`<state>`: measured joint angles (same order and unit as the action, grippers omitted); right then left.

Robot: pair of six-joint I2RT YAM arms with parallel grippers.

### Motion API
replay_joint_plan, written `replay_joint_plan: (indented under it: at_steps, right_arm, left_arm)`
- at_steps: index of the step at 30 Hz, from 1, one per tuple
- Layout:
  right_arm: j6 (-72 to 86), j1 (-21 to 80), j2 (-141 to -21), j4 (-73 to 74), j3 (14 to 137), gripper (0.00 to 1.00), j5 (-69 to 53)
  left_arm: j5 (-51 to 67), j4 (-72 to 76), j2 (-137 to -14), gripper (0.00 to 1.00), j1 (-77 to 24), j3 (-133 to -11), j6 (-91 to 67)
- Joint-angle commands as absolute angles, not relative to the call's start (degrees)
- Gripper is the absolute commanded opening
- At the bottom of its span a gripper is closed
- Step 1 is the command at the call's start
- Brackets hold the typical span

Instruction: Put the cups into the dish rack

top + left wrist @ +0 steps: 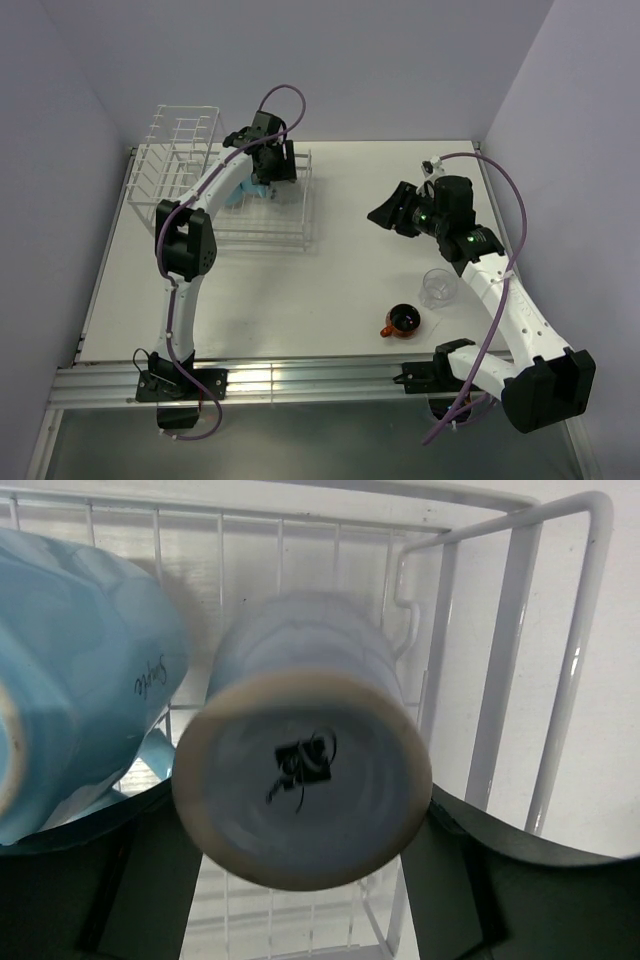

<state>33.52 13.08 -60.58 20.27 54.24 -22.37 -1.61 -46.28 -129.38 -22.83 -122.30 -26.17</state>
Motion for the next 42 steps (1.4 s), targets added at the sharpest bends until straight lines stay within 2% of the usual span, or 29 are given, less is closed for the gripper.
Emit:
replay_joint_plan:
  at_steps: [1,17,20,21,22,42]
  right_arm:
    - [32.61,13.1,-60.38,18.46,53.88,0.55,-22.59]
    - [31.91,13.1,-60.21,18.81,53.96,0.56,-21.8]
    - [31.9,13.1,-60.12,18.9,53.96,0.56,-21.71]
    - [31.9,13.1,-60.03,18.98,53.96,0.56,-21.71]
    - [31.9,13.1,-59.94,18.98,53.96,0.56,-21.71]
    - [30.5,13.1,-58.89,21.62,55.98,0.56,-19.16]
  left_arm:
    - [-2.29,-43.33,-129.99,0.75,-23.29,-124.8,-26.19]
    - [-2.64,-40.43,-126.92,0.76,-25.05,-123.58,-24.7]
    - [-3.51,-40.17,-126.04,0.79,-25.49,-123.4,-24.17]
    - [-3.69,-40.08,-125.86,0.84,-25.49,-123.31,-24.17]
    - [-3.95,-40.25,-125.77,0.85,-25.49,-123.22,-24.17]
    - [-13.62,-41.75,-115.15,0.86,-27.95,-120.77,-23.55]
